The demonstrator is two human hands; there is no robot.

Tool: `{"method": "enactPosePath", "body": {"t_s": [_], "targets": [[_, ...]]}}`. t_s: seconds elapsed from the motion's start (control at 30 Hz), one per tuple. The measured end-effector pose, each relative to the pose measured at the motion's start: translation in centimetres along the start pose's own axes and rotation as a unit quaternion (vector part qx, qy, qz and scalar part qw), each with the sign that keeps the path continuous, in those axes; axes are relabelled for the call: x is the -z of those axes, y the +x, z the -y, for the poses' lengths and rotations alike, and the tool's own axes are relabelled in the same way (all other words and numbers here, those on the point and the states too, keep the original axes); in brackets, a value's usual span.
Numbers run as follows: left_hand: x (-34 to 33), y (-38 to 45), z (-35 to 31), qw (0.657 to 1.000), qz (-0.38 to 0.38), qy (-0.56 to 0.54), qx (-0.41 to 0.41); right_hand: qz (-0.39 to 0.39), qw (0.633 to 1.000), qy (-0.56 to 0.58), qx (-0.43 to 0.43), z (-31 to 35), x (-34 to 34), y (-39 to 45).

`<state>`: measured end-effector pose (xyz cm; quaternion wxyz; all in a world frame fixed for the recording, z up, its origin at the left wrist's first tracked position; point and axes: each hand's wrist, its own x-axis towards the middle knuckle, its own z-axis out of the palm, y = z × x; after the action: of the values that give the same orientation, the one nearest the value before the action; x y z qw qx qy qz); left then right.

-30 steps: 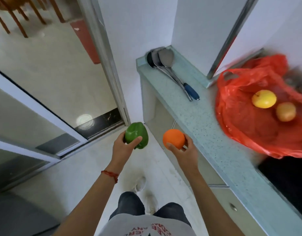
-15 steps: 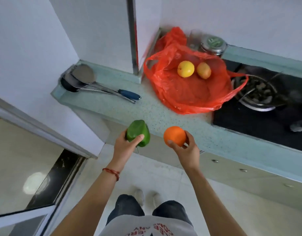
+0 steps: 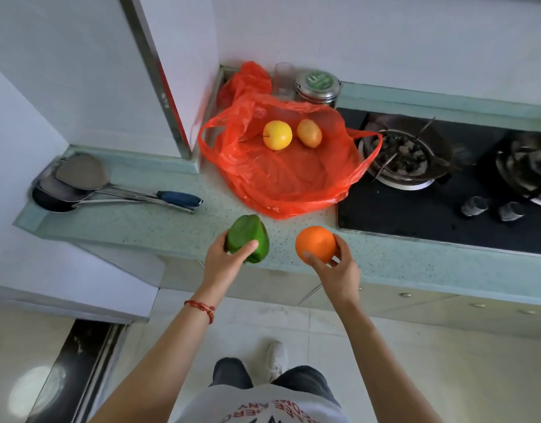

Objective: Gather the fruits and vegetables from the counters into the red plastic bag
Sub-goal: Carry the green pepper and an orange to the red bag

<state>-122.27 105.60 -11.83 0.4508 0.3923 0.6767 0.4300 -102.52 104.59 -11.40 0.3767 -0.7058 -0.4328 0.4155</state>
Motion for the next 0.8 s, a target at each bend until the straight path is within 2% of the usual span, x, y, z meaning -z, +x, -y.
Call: {"method": "enactPosePath", "body": {"t_s": [0.3,0.8], "targets": [[-3.6,4.0,-2.5,0.999,0.003,-0.047,0.001,0.016,1.0,-0.001,0.025,2.0,1.7,6.0],[-6.7,16.8,-5.4,0.996,0.073,-0.047,-0.018,-0.038,0.999,-0.03,0.006,5.8,-1.7,16.7]]}}
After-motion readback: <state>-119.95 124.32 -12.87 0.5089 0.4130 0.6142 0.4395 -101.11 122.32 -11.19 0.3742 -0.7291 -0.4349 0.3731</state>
